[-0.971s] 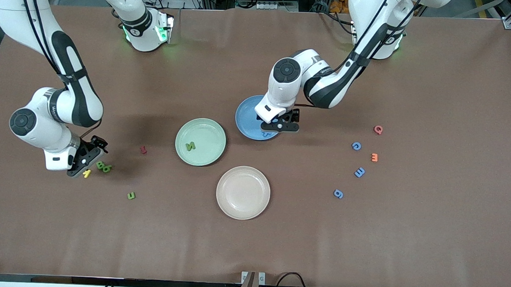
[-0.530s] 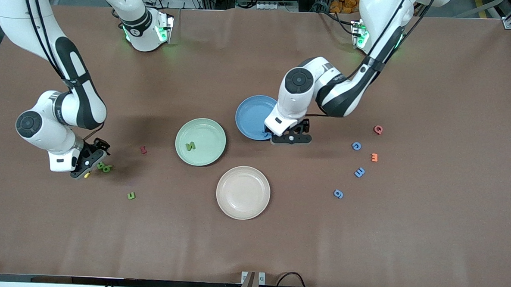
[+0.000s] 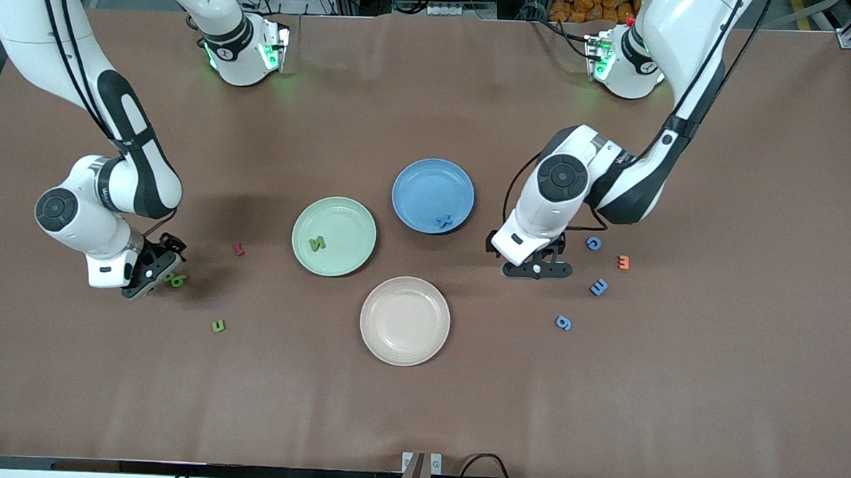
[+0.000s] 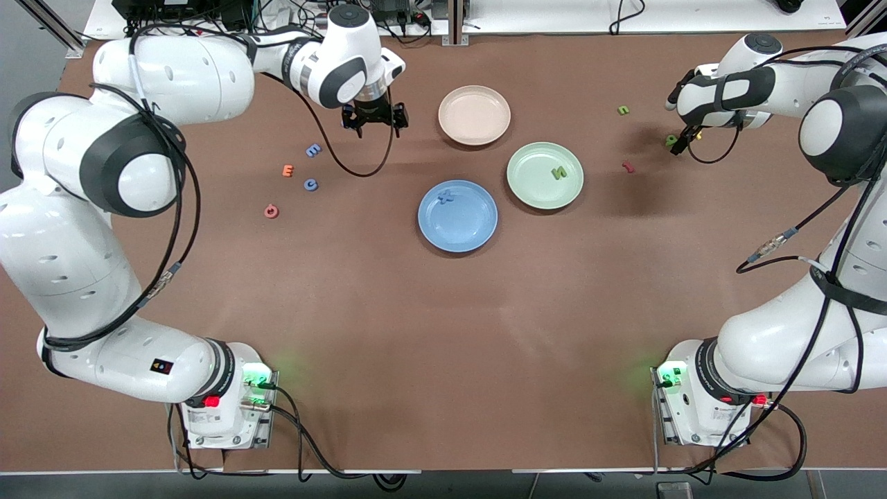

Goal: Sort letters by color into matching plates
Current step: 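Reach the right gripper to green B while the left gripper reaches blue 6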

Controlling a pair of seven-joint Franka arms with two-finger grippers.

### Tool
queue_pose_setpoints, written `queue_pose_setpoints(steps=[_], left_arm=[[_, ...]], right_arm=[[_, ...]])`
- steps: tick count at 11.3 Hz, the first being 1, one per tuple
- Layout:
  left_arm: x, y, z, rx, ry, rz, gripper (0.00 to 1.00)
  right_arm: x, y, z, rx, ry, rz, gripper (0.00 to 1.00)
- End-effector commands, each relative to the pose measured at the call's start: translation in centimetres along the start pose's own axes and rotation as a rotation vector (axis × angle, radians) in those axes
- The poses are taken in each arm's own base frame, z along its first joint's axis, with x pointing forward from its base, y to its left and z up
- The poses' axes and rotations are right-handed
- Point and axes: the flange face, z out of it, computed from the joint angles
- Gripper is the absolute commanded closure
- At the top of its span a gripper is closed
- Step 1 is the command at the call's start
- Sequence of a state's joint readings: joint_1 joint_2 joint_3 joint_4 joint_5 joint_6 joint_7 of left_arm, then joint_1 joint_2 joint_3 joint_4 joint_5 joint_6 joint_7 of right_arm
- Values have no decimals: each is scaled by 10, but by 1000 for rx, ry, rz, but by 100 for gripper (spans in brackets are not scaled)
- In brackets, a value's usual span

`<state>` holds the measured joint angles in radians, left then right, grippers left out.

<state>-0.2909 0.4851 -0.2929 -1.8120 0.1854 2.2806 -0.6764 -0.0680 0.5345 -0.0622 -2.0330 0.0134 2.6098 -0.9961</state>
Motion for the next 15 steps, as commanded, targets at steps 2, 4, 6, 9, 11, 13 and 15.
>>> queue_pose_setpoints(steps=[2, 4, 6, 9, 11, 13, 15], left_arm=[[13, -50, 10, 68, -10, 134, 0], [21, -71, 17, 84, -11, 141, 0], [27, -69, 20, 64, 44, 158, 0], [44, -85, 17, 48, 103, 112, 0], [49, -87, 26, 33, 145, 163, 0], [53, -85, 46, 11, 181, 265, 0], [58, -95, 65, 18, 191, 318, 0]], right_arm=[[-4, 6, 5, -11, 6, -12, 0], [-5, 6, 8, -19, 10, -13, 0], [-5, 5, 10, -20, 11, -14, 0], [-4, 3, 13, -20, 12, -16, 2], [-5, 4, 13, -20, 11, -15, 8], [-6, 4, 13, -20, 11, -14, 13], [-7, 5, 14, -19, 10, -10, 17]])
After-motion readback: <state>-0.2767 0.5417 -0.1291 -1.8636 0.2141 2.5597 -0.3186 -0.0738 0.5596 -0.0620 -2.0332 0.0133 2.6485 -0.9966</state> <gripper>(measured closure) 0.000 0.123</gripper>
